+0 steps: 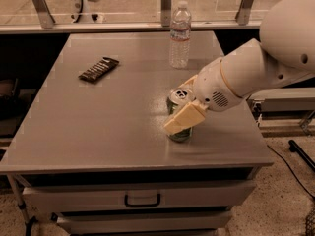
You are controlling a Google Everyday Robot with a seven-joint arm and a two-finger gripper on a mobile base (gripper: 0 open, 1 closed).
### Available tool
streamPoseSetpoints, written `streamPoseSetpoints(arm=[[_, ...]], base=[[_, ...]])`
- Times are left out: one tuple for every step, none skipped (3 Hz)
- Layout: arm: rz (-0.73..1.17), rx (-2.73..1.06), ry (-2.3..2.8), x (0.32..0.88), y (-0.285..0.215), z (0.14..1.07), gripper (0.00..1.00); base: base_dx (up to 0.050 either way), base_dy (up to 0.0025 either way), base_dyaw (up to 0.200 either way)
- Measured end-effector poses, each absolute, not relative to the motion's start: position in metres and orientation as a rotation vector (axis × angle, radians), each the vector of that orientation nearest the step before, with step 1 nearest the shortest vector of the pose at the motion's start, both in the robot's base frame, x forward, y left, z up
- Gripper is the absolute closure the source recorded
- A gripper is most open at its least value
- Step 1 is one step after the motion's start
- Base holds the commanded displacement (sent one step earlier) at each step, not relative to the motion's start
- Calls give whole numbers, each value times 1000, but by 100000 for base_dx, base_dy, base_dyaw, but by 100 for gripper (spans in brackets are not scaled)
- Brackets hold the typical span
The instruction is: Pick green can
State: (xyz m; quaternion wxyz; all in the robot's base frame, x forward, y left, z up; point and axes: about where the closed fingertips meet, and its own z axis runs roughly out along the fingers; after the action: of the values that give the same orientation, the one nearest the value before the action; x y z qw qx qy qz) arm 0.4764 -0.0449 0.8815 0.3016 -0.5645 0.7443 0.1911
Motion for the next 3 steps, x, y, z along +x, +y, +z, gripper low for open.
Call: streamPoseSetpoints(arm=[[507,-1497,1974,476,-45,883,87],[507,-1496,1974,477,-45,884,100],[507,-1496,1974,477,-45,884,100]], base=[[0,0,0],[0,0,0],[0,0,0]])
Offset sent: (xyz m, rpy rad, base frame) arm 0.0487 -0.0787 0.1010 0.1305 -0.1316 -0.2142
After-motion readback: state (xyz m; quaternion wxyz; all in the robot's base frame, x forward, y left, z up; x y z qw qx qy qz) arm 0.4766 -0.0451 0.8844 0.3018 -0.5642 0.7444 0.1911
